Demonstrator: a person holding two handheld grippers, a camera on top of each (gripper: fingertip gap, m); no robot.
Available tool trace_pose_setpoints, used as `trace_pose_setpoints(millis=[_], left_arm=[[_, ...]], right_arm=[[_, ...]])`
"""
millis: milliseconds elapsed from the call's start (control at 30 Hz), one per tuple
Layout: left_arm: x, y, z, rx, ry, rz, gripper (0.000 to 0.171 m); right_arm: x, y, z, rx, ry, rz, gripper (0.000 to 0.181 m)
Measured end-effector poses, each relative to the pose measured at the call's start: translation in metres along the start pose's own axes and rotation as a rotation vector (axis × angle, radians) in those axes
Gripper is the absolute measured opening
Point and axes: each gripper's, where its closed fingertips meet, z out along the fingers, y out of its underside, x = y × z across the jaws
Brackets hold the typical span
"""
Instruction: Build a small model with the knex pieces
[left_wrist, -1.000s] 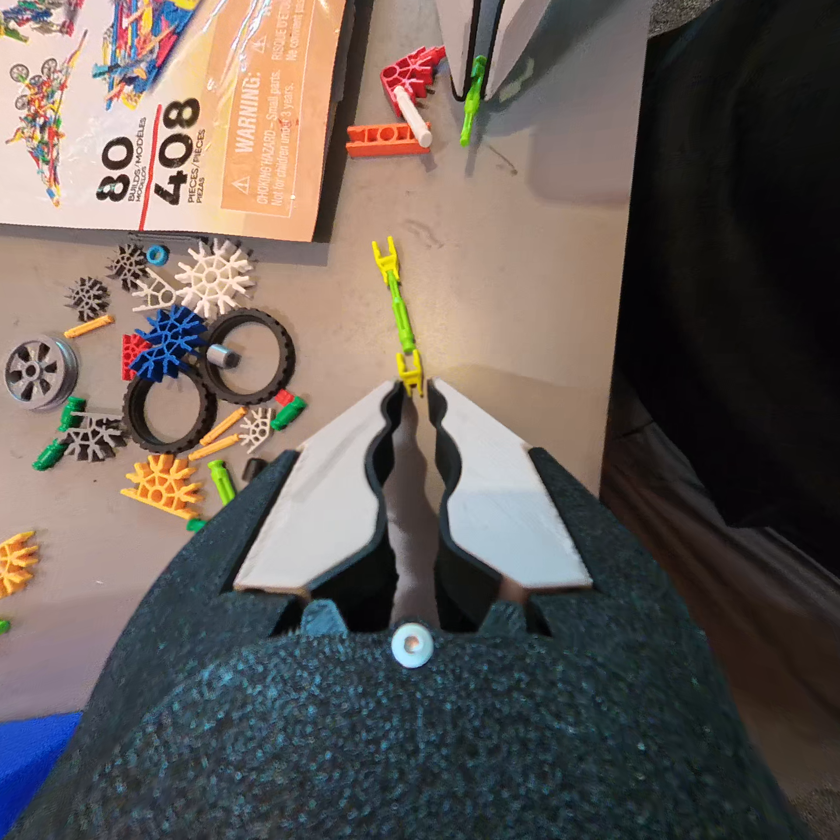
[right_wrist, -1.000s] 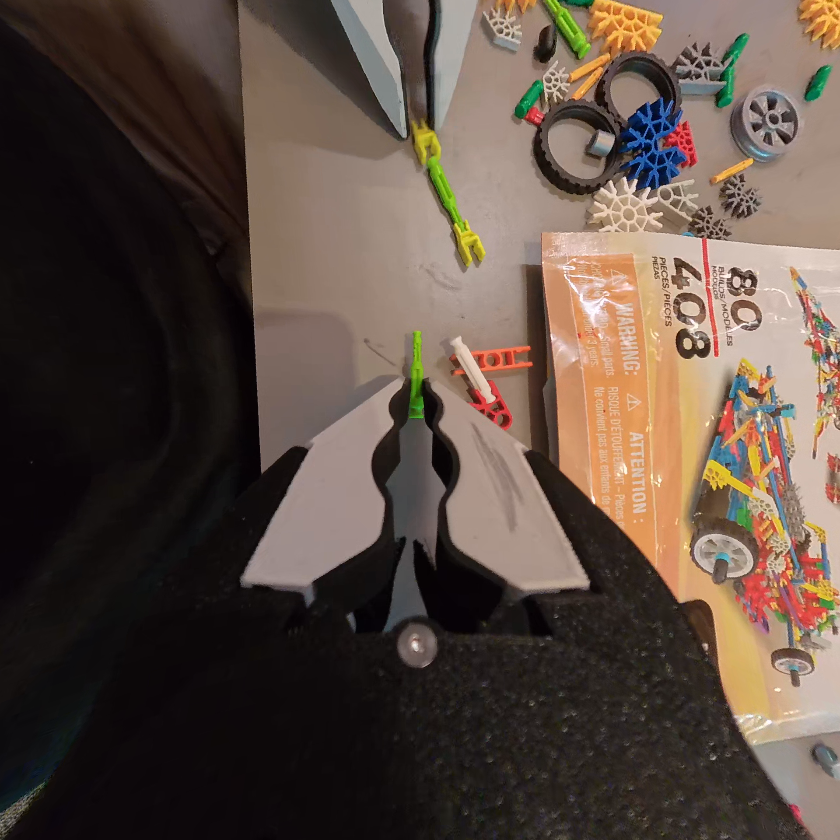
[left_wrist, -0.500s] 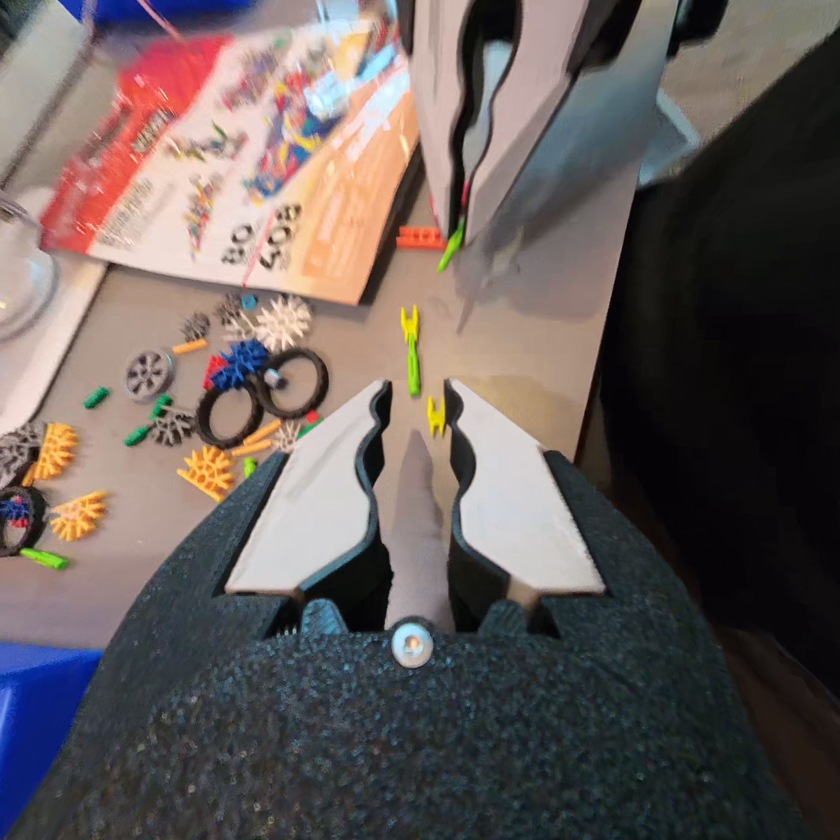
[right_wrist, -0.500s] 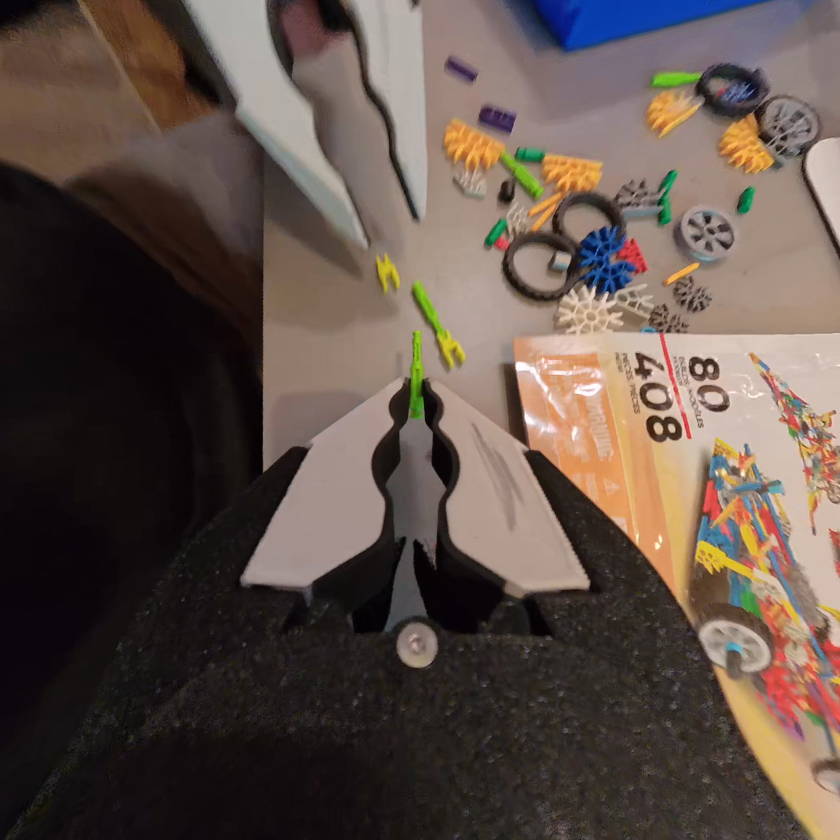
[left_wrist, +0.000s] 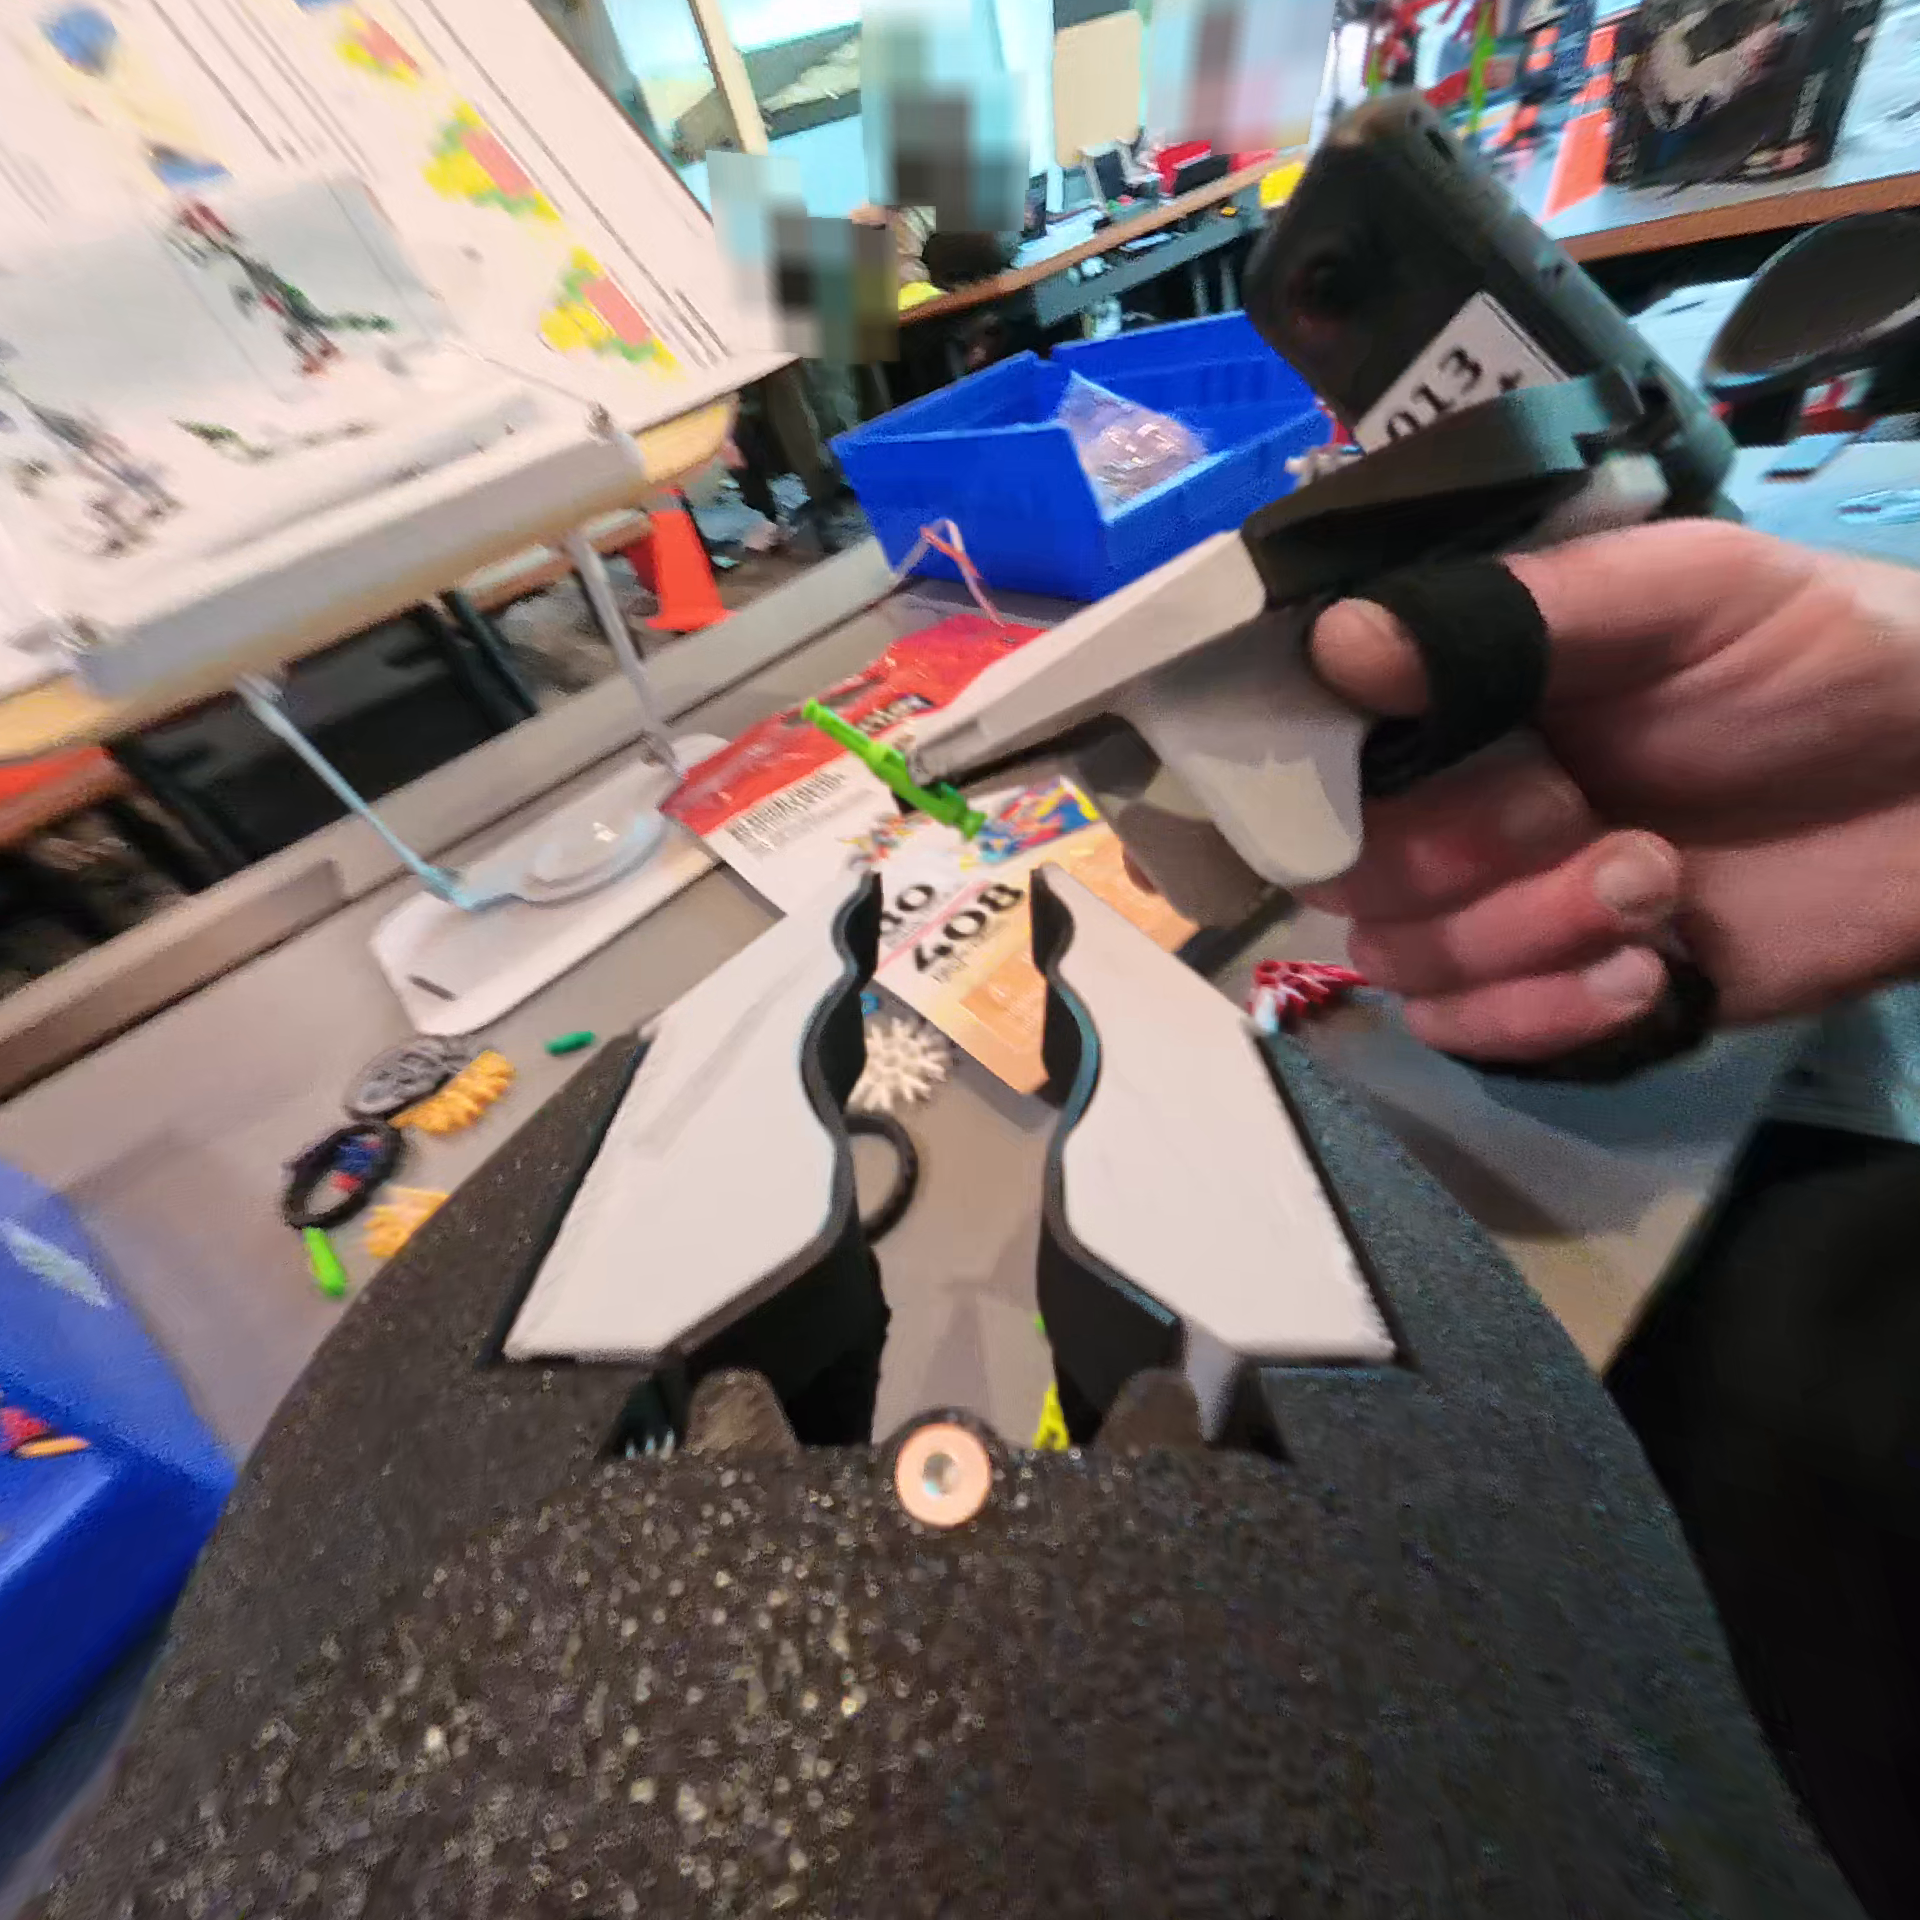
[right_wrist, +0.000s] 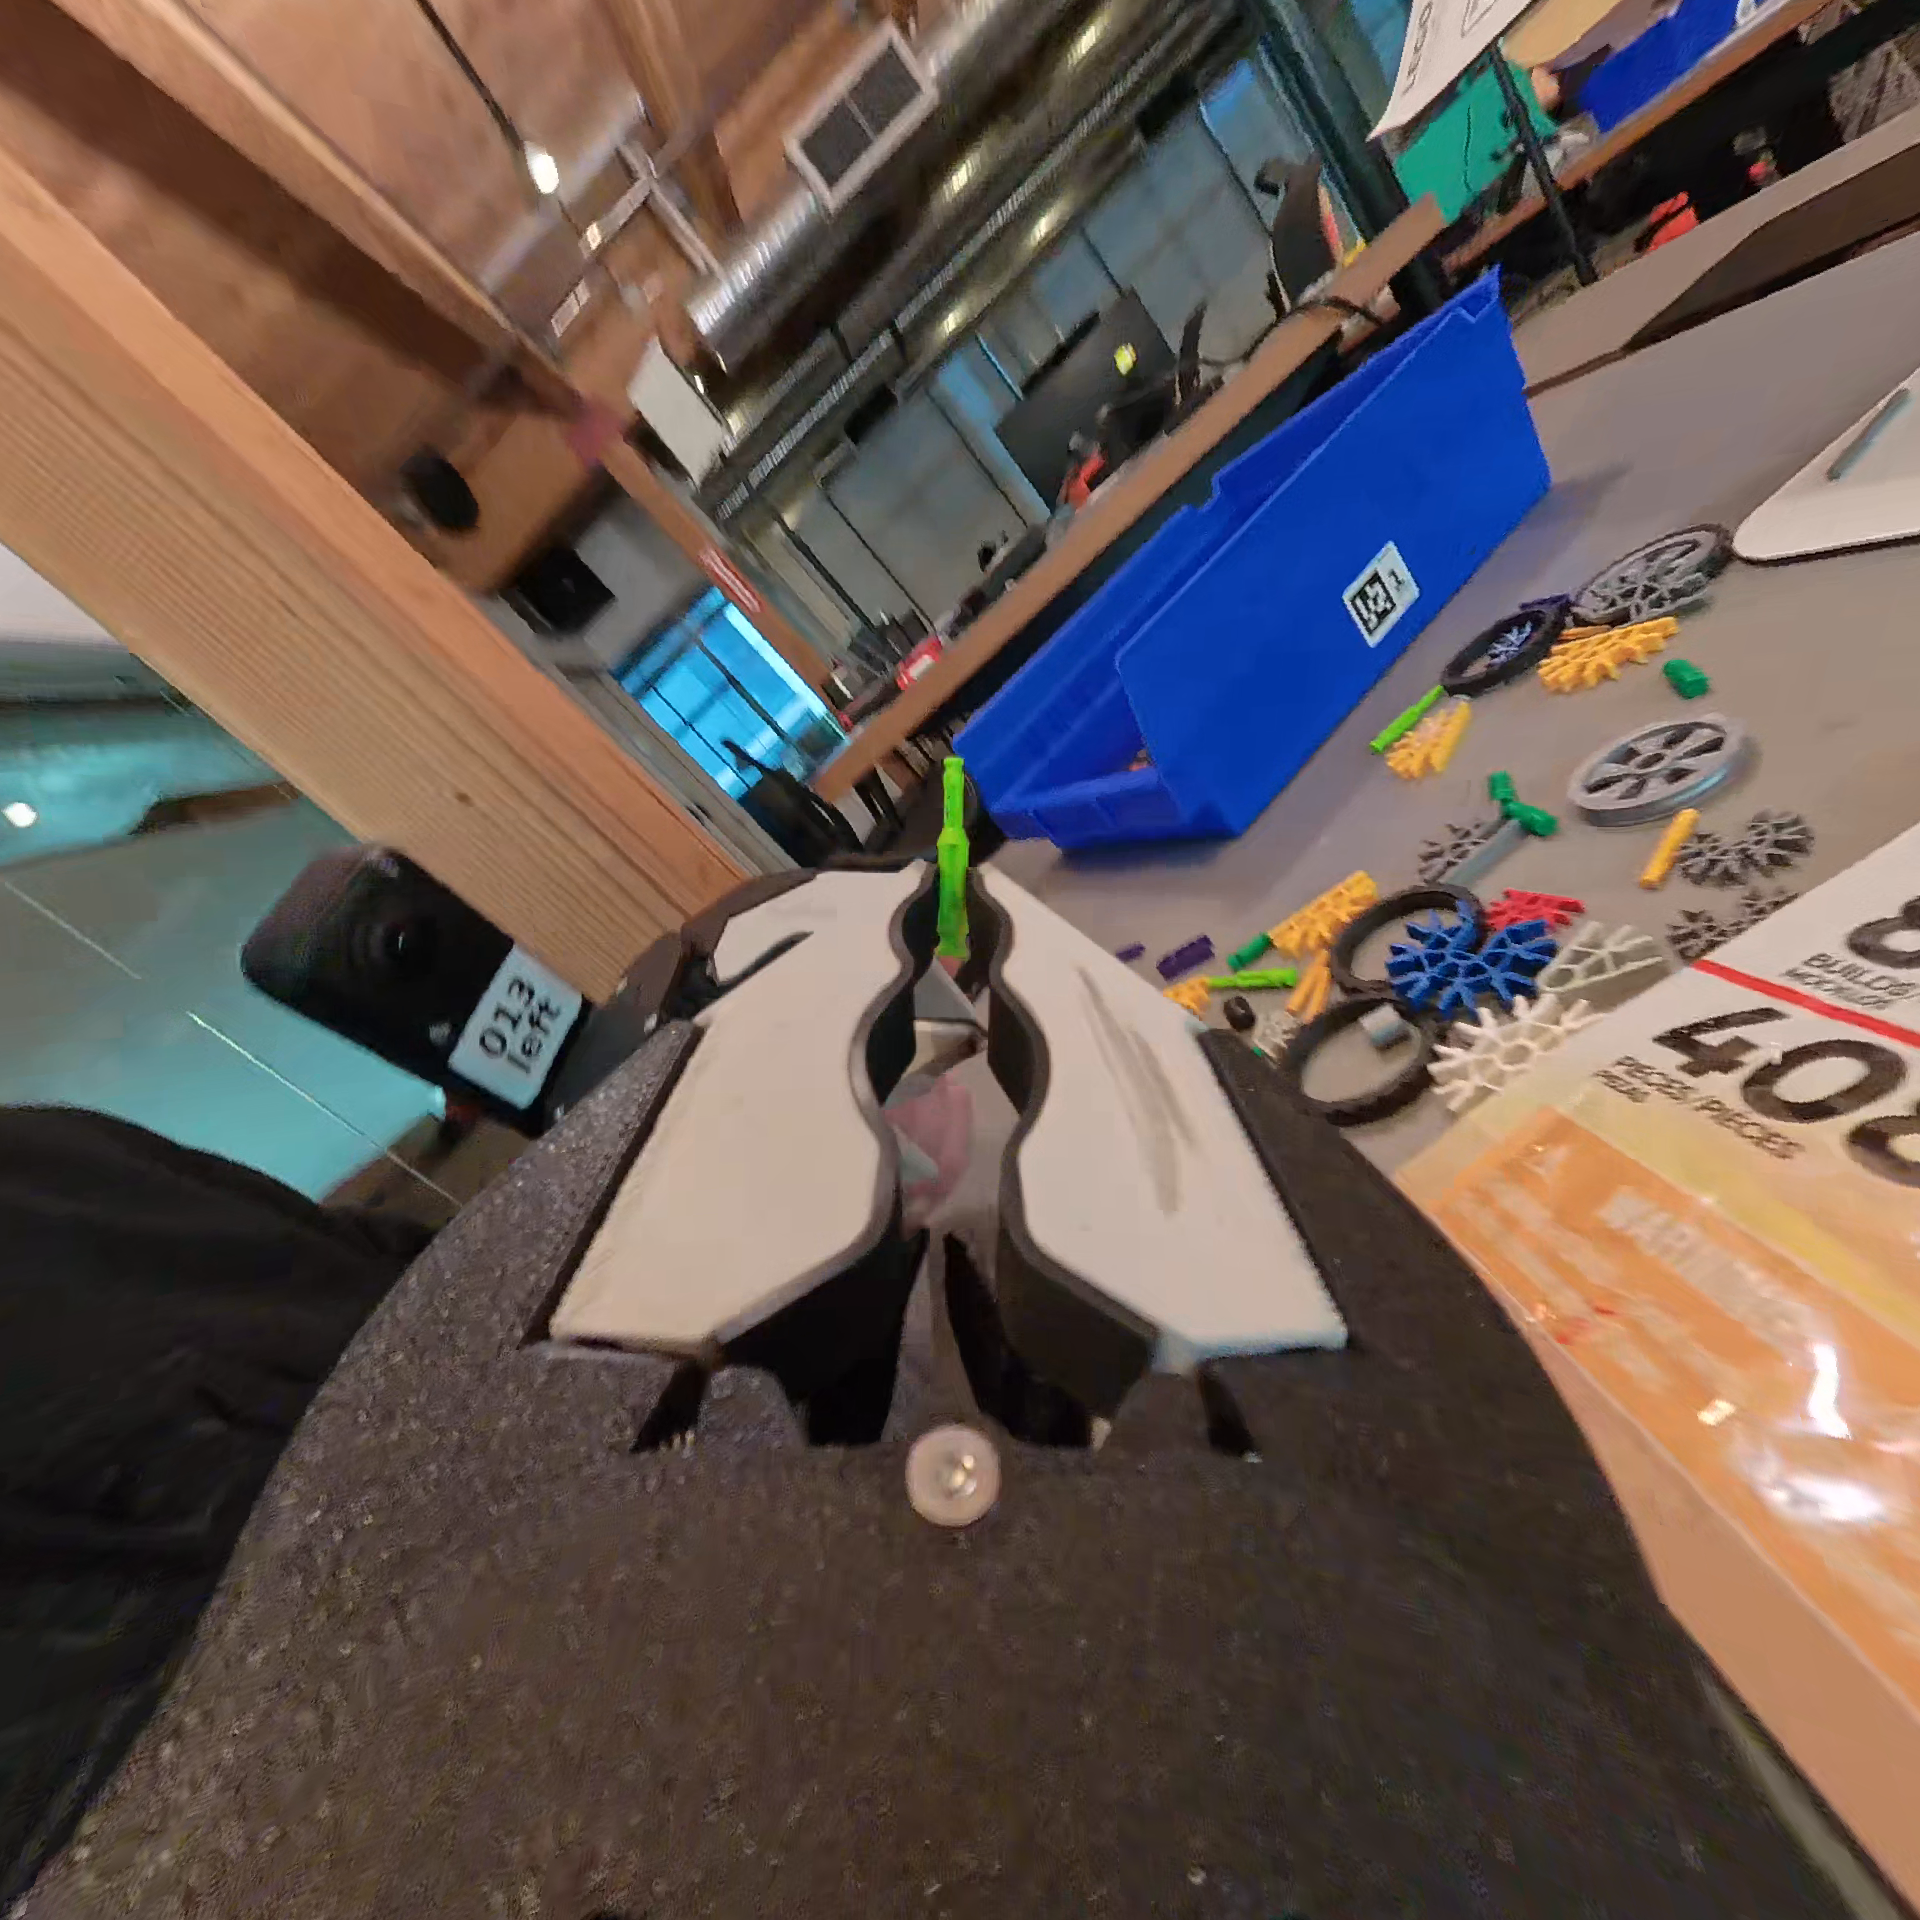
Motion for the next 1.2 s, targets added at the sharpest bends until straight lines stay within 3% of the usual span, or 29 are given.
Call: trace_pose_setpoints(millis=[167, 433, 700, 767, 833, 1067, 1200], left_arm=[[-0.010, -0.013, 0.005, 0.032, -0.130, 0.033, 0.019], [-0.010, -0.011, 0.006, 0.019, -0.133, -0.027, 0.005], [-0.009, -0.003, 0.001, -0.052, -0.072, 0.114, 0.002], [-0.002, 0.002, -0.003, -0.079, 0.000, 0.205, 0.001], [-0.002, 0.013, -0.006, -0.154, 0.034, 0.252, 0.002], [0.013, 0.036, -0.022, -0.283, 0.175, 0.506, 0.002], [0.018, 0.045, -0.029, -0.325, 0.213, 0.550, 0.002]], right_arm=[[0.000, -0.004, 0.005, 0.094, -0.016, 0.046, 0.003], [-0.001, -0.005, 0.003, 0.156, -0.006, 0.010, 0.003], [-0.001, 0.006, -0.001, 0.012, 0.038, -0.097, 0.005], [0.004, 0.008, -0.009, -0.057, 0.111, -0.247, 0.010], [0.009, 0.013, -0.018, -0.189, 0.194, -0.520, 0.013], [0.002, 0.054, -0.016, -0.643, 0.185, -1.108, 0.014], [0.007, 0.067, -0.014, -0.772, 0.183, -1.295, 0.013]])
